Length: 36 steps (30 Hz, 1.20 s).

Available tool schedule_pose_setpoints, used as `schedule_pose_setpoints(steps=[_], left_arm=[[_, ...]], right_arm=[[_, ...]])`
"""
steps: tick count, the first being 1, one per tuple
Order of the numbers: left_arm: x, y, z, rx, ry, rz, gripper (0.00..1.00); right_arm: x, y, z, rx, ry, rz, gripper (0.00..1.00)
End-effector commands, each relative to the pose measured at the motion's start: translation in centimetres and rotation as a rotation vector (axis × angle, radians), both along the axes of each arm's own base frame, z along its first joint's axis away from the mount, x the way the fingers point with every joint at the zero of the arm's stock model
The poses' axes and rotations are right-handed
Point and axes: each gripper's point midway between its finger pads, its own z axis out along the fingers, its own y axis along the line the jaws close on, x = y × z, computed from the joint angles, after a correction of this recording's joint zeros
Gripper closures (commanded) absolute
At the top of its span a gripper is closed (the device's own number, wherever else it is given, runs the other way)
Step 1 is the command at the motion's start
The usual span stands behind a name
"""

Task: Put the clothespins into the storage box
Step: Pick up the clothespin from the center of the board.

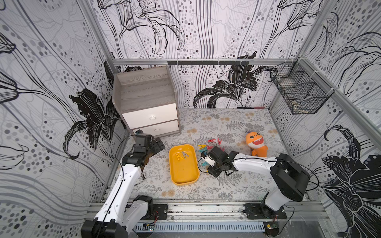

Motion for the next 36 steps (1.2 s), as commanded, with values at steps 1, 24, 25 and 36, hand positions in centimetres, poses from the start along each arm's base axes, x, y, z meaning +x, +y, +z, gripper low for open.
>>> schedule_pose_setpoints(steps=[1,24,25,36], left_arm=[[0.8,0.2,1.7,0.011,-0.047,0.002,0.03],[0.9,0.2,2.2,0.005,-0.059,0.003,0.03],[0.9,0.2,2.1,0.003,-0.057,0.004,0.03],[0.9,0.1,2.1,-0.002,-0.059,0.003,0.03]], right_arm=[[-0.8,0.4,-0.2,0.004,0.044,0.035,0.56],[-4.3,0.9,0.1,0.031,0.148,0.056,0.57],[-4.4,0.9,0.1,0.031,0.149,0.056,0.57],[-4.2,0.7,-1.3,-0.017,0.132,0.034,0.79]])
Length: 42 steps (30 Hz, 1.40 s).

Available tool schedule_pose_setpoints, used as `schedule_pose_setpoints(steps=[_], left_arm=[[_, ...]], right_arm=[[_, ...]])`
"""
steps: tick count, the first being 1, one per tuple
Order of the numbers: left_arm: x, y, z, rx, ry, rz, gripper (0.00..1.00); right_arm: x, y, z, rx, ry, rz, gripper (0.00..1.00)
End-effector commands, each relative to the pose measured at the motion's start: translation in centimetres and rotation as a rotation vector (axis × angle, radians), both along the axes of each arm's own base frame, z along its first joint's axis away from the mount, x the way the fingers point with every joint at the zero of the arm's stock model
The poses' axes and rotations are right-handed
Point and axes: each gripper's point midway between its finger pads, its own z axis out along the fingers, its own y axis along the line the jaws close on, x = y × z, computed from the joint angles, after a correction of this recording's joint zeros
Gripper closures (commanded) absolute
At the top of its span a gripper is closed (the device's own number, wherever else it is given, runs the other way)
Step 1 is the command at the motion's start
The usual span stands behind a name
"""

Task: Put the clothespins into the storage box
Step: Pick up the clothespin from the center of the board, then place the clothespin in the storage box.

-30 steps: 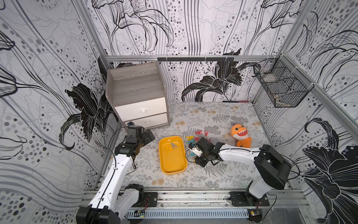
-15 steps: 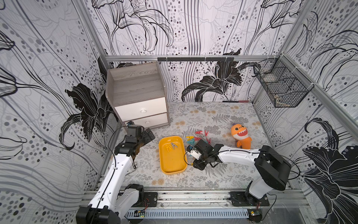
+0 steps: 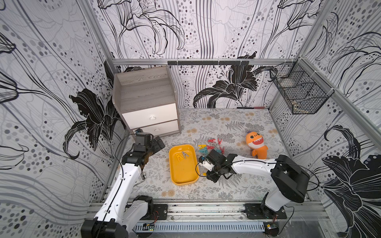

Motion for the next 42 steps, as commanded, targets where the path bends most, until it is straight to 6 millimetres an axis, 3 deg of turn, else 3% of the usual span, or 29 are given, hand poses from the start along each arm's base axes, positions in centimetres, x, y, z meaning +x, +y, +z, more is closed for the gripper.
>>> schedule_pose_setpoints(steps=[1,7,12,16,18,21,23,27,31,37,42], left_arm=[[0.5,0.1,1.5,0.000,-0.047,0.002,0.03],[0.5,0.1,1.3,0.002,-0.040,-0.005,0.03],[0.5,0.0,1.1,0.000,-0.037,-0.008,0.03],[0.5,-0.1,1.2,-0.004,-0.042,-0.009,0.03],[0.4,-0.2,1.1,-0.008,-0.040,-0.012,0.03],[0.4,-0.6,0.6,-0.011,-0.032,-0.015,0.03],[0.4,-1.0,0.4,-0.003,-0.028,-0.018,0.03],[0.5,-1.1,0.4,0.011,-0.024,-0.013,0.03],[0.5,-0.5,0.4,0.026,-0.006,0.019,0.03],[0.8,0.5,0.5,0.008,-0.002,0.081,0.03],[0.8,0.8,0.3,-0.015,-0.009,0.108,0.03]], right_arm=[[-0.2,-0.9,-1.3,-0.053,0.008,-0.022,0.82],[0.4,-1.1,0.4,-0.032,-0.042,-0.043,0.91],[1.2,-1.3,3.5,0.000,-0.092,-0.073,0.92],[3.5,-1.2,7.3,0.044,-0.162,-0.148,0.92],[4.8,-0.2,9.8,0.086,-0.204,-0.176,0.92],[6.6,2.8,13.4,0.177,-0.242,-0.189,0.92],[7.1,5.4,14.0,0.211,-0.244,-0.165,0.92],[7.1,10.0,11.2,0.115,-0.226,-0.099,0.93],[6.6,13.0,7.9,0.081,-0.164,-0.074,0.93],[7.0,14.9,3.8,0.046,-0.106,-0.087,0.93],[7.2,15.9,2.4,0.050,-0.075,-0.092,0.93]])
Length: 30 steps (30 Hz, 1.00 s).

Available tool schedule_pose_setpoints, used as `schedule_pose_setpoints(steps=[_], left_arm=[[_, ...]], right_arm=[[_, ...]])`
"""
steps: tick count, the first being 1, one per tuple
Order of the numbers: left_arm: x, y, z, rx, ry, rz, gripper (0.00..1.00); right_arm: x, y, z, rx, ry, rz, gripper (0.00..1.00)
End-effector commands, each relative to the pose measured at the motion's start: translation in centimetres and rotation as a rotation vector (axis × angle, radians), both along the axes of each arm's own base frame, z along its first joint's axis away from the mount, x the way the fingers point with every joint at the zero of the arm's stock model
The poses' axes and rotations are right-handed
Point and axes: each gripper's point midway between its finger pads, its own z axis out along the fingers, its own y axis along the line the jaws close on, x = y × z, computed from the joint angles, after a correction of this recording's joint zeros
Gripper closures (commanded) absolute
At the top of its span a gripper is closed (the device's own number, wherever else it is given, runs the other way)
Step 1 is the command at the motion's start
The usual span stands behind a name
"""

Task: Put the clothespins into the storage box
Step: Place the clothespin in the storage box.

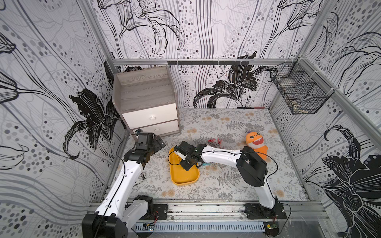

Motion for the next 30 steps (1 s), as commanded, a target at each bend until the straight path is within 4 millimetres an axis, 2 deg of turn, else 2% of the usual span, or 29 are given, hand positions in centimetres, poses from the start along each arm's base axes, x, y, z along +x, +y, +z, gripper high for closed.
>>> schedule_pose_setpoints(steps=[1,5,7,16,22,27,30], left_arm=[[0.4,0.4,1.0,-0.012,-0.040,0.034,0.03],[0.4,0.6,1.1,-0.012,-0.043,0.043,0.03],[0.4,0.6,1.3,-0.013,-0.049,0.046,0.03],[-0.2,0.9,1.6,-0.007,-0.057,0.052,0.03],[-0.2,0.8,1.8,-0.008,-0.062,0.050,0.03],[-0.2,0.8,1.9,-0.007,-0.065,0.047,0.03],[-0.2,0.8,1.7,-0.010,-0.061,0.047,0.03]], right_arm=[[0.1,1.1,0.2,0.032,0.029,-0.015,0.93],[0.0,1.1,-1.2,0.009,0.047,-0.014,0.92],[0.4,1.7,-1.0,0.019,0.040,-0.018,0.92],[2.2,1.7,-1.7,-0.010,-0.001,-0.079,0.89],[3.0,2.3,-0.7,0.022,-0.020,-0.088,0.86],[2.5,2.0,0.4,0.035,-0.020,-0.065,0.72],[2.0,1.6,0.7,0.041,-0.014,-0.057,0.75]])
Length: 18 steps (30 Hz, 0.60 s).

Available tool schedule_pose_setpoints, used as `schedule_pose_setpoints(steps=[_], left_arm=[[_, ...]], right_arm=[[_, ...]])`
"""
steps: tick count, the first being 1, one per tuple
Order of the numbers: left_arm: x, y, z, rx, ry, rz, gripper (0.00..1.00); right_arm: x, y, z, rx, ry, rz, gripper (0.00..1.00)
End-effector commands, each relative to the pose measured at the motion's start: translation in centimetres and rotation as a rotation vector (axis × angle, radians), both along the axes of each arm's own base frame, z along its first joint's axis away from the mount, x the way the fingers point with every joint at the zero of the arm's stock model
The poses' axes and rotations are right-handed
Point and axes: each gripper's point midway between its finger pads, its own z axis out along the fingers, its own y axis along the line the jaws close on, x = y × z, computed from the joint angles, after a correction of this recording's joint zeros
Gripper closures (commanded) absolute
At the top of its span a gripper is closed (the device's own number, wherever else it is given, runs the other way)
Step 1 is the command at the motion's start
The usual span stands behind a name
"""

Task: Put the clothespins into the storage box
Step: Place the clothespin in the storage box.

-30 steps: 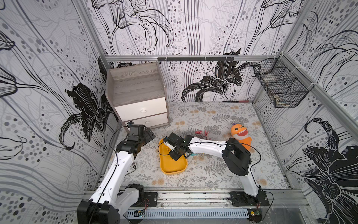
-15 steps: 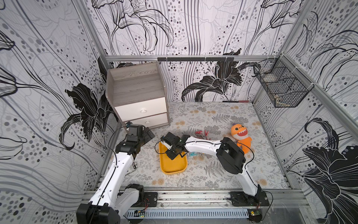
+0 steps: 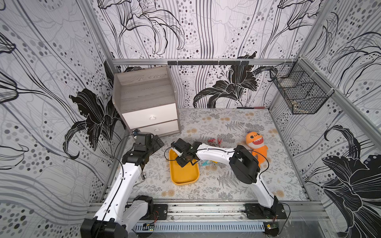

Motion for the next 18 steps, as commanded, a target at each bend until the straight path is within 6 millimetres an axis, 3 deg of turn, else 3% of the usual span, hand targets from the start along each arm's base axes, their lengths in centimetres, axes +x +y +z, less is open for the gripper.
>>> schedule_pose_setpoints(steps=[1,7,10,18], left_arm=[[0.0,0.4,0.6,0.005,-0.021,0.015,0.03],[0.0,0.1,0.2,-0.014,-0.020,0.008,0.03],[0.0,0.2,0.4,-0.005,-0.022,0.008,0.03],[0.1,0.3,0.6,0.004,-0.023,0.008,0.03]], right_arm=[[-0.6,-0.5,1.6,0.023,0.000,0.010,0.75],[-0.6,-0.7,0.6,-0.001,0.009,0.013,0.73],[-0.4,-0.3,0.2,0.002,0.005,0.014,0.81],[-1.1,-0.3,2.2,0.069,-0.011,0.023,0.90]])
